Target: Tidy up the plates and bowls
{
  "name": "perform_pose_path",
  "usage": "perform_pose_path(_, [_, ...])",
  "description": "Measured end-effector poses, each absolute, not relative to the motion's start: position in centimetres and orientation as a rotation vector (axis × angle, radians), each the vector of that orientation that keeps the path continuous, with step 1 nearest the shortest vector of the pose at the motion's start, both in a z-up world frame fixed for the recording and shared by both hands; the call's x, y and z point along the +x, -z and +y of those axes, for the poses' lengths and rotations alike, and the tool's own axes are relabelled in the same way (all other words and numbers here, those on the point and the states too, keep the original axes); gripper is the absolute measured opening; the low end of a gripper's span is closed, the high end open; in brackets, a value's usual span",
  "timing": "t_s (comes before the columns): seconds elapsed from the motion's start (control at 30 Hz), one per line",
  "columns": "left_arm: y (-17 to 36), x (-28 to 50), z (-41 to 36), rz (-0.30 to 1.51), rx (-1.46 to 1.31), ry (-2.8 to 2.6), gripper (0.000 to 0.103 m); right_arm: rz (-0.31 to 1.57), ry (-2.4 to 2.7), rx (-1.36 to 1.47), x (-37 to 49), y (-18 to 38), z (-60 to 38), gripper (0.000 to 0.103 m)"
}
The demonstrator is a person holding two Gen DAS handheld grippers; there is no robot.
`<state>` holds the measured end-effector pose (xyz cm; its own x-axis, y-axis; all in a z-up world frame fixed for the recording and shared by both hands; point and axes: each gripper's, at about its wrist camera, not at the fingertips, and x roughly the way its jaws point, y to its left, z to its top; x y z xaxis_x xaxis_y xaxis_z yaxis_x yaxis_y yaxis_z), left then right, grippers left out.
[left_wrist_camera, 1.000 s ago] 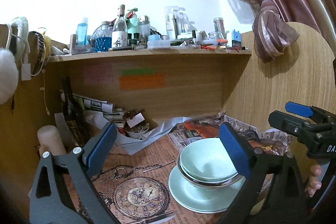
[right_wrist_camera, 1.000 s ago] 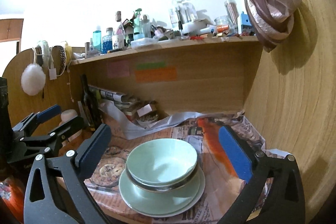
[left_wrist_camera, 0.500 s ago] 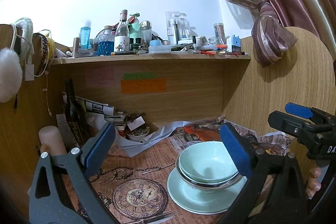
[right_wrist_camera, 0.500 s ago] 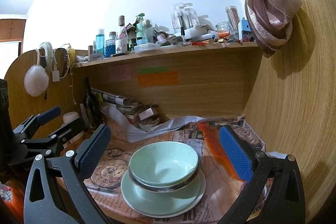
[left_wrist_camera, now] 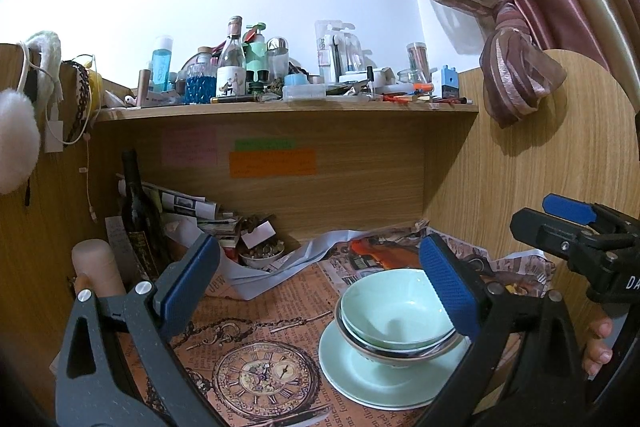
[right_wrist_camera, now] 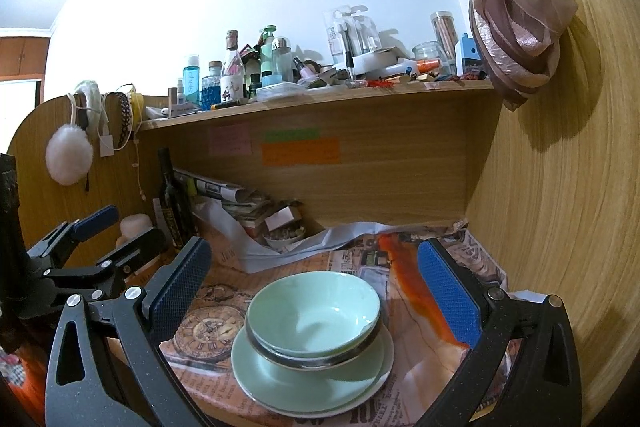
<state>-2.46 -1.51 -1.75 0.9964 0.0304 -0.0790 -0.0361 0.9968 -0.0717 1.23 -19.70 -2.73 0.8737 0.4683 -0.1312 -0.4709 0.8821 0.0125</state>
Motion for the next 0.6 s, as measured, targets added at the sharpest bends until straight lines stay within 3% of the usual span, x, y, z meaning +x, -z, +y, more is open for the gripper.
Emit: perform_pose_path(0.6, [2.00, -2.00, -1.65, 0.089, -0.082, -0.035, 0.102, 0.139, -0.490, -0.026, 1.31, 3.03, -18.70, 0.103])
